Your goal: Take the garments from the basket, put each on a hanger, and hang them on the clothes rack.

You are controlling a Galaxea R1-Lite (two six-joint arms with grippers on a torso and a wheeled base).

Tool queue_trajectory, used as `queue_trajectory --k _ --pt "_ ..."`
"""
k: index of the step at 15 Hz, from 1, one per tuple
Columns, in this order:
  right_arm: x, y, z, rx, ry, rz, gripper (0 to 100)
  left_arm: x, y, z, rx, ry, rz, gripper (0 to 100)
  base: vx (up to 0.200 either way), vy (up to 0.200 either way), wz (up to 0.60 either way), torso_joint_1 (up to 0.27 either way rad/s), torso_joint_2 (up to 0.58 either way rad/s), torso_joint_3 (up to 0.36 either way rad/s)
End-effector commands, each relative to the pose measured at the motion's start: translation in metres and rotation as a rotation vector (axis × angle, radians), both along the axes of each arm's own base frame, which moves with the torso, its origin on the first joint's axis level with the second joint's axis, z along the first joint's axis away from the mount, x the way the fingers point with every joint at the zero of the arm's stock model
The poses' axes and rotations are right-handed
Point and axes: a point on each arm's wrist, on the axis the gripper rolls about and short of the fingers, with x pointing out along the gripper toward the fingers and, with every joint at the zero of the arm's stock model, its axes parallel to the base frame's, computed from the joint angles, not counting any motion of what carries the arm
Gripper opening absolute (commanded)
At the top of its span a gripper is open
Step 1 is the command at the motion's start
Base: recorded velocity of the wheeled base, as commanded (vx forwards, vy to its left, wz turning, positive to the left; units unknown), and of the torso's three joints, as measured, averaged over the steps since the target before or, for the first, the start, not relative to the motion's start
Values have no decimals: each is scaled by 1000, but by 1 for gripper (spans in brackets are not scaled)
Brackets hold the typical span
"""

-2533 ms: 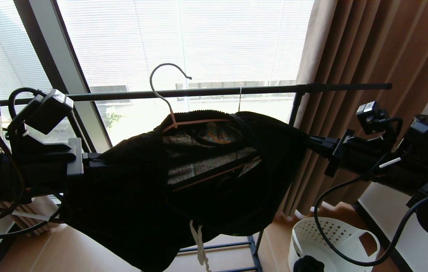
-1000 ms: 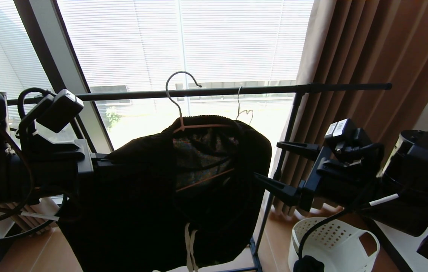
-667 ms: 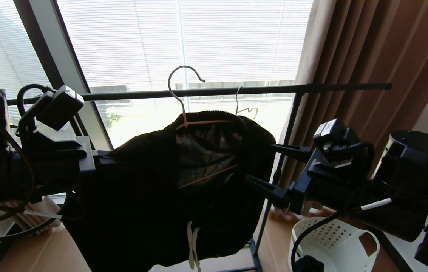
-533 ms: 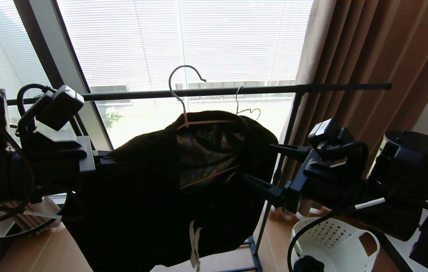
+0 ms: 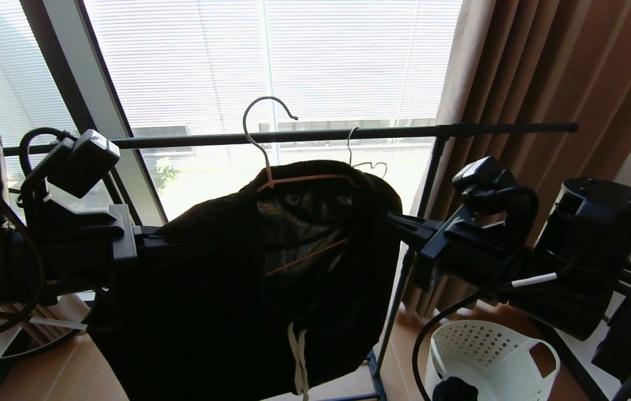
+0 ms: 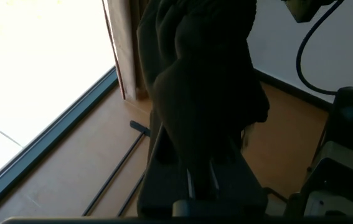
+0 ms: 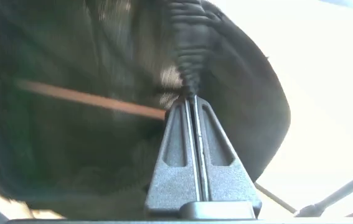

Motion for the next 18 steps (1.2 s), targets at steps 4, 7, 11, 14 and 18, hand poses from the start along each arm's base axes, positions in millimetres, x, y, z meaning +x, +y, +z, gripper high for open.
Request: queue_trajectory --k 4,7,11,14,18 --pt "-2 -3 27 78 -60 -69 0 -4 -2 -9 23 8 -22 0 0 0 0 0 0 0" --pt "0 -4 34 94 -80 -126 0 -7 -4 -18 71 -21 -61 0 0 0 0 0 0 0" --pt "-14 -2 43 114 -99 -93 0 -9 -8 -28 115 -36 -96 0 0 0 0 0 0 0" --pt "-24 9 44 115 -93 -94 0 -11 -12 -28 114 -39 -118 0 0 0 0 0 0 0" --pt "-33 26 31 82 -54 -42 0 -10 -14 -29 124 -32 -104 0 0 0 0 0 0 0"
